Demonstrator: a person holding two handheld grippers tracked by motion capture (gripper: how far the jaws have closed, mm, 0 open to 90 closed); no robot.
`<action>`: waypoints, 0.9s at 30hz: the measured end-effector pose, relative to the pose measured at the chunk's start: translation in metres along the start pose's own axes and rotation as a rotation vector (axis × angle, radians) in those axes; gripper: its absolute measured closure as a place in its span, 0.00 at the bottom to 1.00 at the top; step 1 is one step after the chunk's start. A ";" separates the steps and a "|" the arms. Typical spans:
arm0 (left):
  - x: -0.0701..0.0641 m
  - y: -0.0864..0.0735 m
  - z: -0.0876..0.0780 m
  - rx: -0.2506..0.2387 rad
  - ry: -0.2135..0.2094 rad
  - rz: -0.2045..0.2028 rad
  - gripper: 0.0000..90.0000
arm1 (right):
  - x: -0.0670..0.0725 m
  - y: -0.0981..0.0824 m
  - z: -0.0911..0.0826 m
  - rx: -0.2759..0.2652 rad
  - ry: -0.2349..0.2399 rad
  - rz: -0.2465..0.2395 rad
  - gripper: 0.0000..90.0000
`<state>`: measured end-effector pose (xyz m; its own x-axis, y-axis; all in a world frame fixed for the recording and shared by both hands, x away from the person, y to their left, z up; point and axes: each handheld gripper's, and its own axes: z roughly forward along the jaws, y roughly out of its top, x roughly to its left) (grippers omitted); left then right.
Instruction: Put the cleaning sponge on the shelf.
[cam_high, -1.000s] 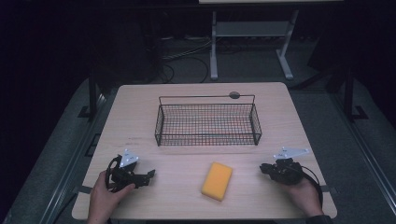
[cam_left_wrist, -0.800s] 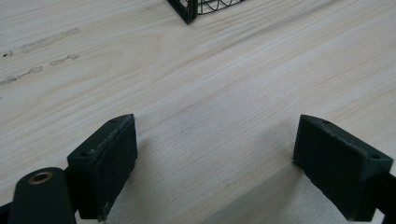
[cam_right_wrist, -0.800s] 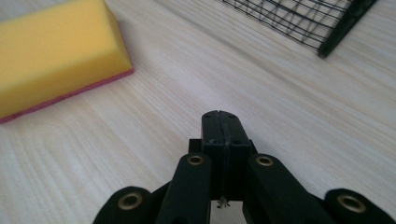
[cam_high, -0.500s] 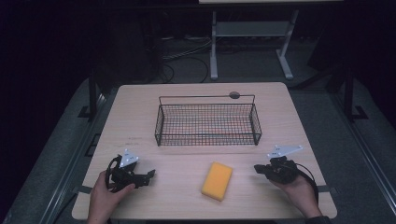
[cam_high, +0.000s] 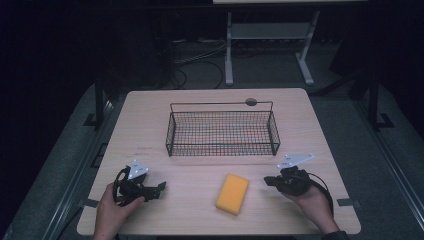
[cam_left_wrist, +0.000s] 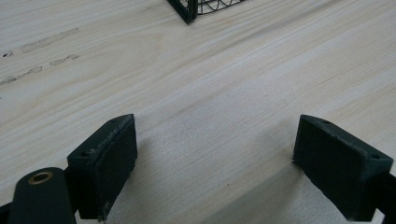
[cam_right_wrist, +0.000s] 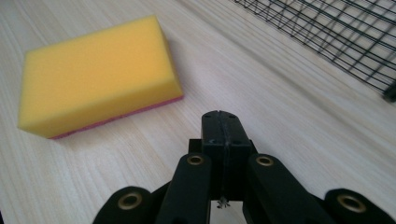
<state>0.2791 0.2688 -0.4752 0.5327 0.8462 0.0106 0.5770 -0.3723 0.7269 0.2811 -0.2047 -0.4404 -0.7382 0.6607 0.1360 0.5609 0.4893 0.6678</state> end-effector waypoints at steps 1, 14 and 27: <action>0.000 0.000 0.000 0.000 0.000 0.000 0.14 | 0.002 0.002 0.002 0.001 0.008 0.000 1.00; 0.000 0.000 0.000 0.000 0.000 0.000 0.14 | 0.010 0.013 0.016 0.027 0.041 -0.028 1.00; 0.000 0.000 0.000 0.004 0.000 0.001 0.14 | 0.016 0.020 0.030 0.049 0.064 -0.049 1.00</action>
<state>0.2790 0.2689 -0.4749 0.5333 0.8459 0.0110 0.5791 -0.3746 0.7241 0.2913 -0.1672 -0.4466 -0.7870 0.5981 0.1514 0.5400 0.5489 0.6381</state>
